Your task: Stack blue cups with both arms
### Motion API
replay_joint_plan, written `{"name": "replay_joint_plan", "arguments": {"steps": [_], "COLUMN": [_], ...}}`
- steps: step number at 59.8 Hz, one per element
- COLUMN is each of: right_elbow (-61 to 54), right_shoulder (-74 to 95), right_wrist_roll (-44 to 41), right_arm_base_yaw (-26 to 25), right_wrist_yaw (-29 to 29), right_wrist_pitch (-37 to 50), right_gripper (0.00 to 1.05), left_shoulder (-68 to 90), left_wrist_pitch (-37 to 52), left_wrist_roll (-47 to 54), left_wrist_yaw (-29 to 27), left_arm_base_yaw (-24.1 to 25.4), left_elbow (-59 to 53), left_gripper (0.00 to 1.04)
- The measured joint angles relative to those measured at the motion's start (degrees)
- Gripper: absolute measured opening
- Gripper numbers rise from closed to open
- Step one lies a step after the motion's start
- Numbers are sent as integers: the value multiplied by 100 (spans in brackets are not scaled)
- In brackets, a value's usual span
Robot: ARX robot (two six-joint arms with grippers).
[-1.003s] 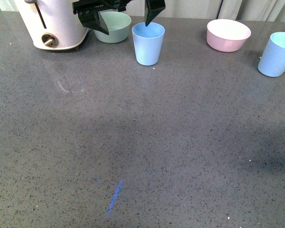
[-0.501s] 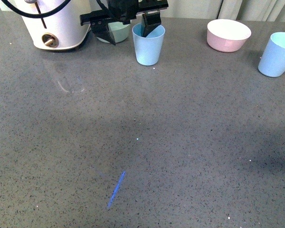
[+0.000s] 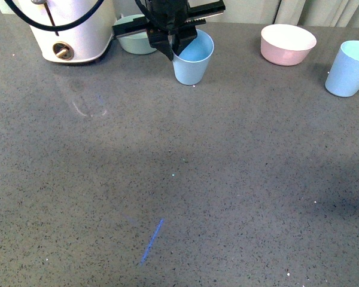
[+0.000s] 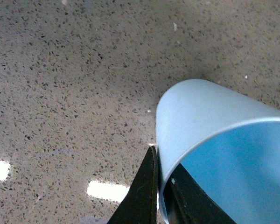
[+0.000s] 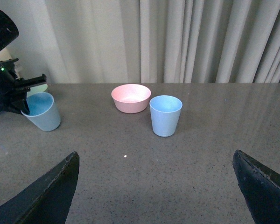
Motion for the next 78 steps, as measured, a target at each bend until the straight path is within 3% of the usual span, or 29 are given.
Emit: {"name": "replay_joint_plan", "arguments": {"steps": [38, 53, 78], "right_elbow": [0, 0, 0], "right_shoulder": [0, 0, 0], "right_wrist_roll": [0, 0, 2], "right_arm_base_yaw": [0, 0, 0], "right_wrist_yaw": [0, 0, 2], "right_wrist_pitch": [0, 0, 0], "right_gripper": [96, 96, 96], "left_shoulder": [-262, -1897, -2627], "left_wrist_pitch": [-444, 841, 1666], "left_wrist_roll": [-706, -798, -1054], "left_wrist_yaw": [-81, -223, -221], "left_arm_base_yaw": [-455, -730, -1174], "left_elbow": [-79, -2533, -4813], "left_gripper": [2, 2, 2]}}
